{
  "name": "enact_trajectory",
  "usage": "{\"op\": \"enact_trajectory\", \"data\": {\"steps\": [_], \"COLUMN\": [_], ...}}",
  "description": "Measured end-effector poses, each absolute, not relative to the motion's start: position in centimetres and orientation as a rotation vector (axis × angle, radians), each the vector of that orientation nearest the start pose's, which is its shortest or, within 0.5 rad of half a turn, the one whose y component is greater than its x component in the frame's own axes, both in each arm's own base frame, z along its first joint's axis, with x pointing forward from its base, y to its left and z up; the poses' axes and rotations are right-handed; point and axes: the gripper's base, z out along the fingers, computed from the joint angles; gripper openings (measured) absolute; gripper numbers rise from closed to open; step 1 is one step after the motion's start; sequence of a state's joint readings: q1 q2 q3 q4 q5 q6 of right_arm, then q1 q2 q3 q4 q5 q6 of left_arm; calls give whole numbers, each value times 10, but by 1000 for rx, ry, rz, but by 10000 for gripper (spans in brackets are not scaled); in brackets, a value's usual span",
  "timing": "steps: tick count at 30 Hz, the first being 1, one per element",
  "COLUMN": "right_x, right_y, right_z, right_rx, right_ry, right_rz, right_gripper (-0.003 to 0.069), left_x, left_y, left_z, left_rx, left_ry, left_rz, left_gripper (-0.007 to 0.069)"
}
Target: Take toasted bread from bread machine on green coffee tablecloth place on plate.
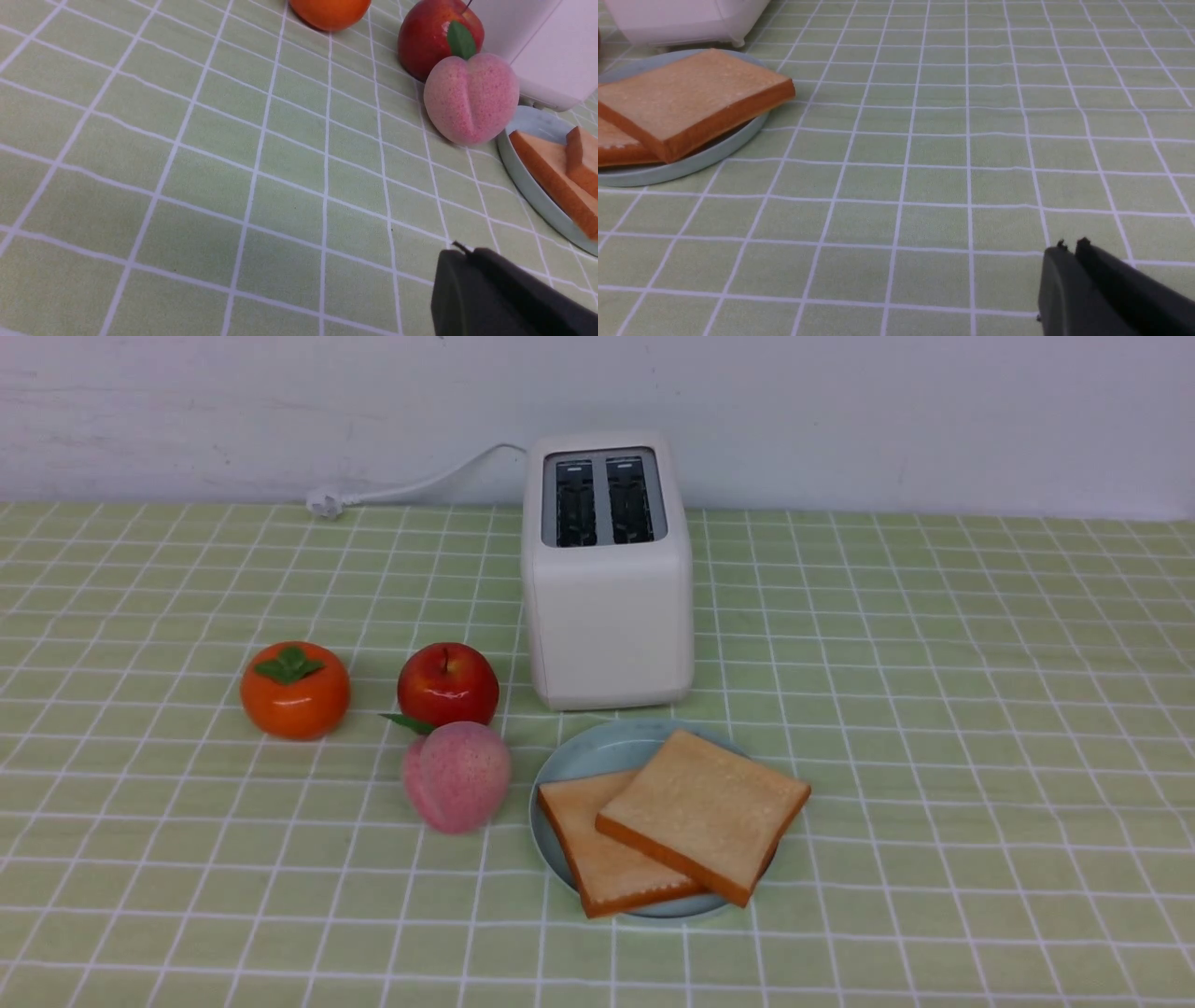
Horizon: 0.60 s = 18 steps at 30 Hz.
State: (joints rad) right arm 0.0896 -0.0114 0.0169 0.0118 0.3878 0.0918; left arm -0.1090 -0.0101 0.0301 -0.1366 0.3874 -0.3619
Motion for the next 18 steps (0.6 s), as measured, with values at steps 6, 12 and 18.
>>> {"op": "enact_trajectory", "data": {"steps": [6, 12, 18], "right_x": [52, 52, 52], "right_y": [5, 5, 5], "right_z": [173, 173, 173], "right_rx": [9, 9, 9], "right_ry": [1879, 1879, 1879], "right_rz": [136, 137, 137], "right_gripper": [33, 38, 39], "left_x": [51, 51, 51], "left_y": [-10, -10, -10], "left_z": [169, 169, 169], "left_rx": [-326, -326, -326], "left_ry": [1885, 1885, 1885], "left_rz": [-455, -455, -455], "left_gripper": [-13, -13, -13]}}
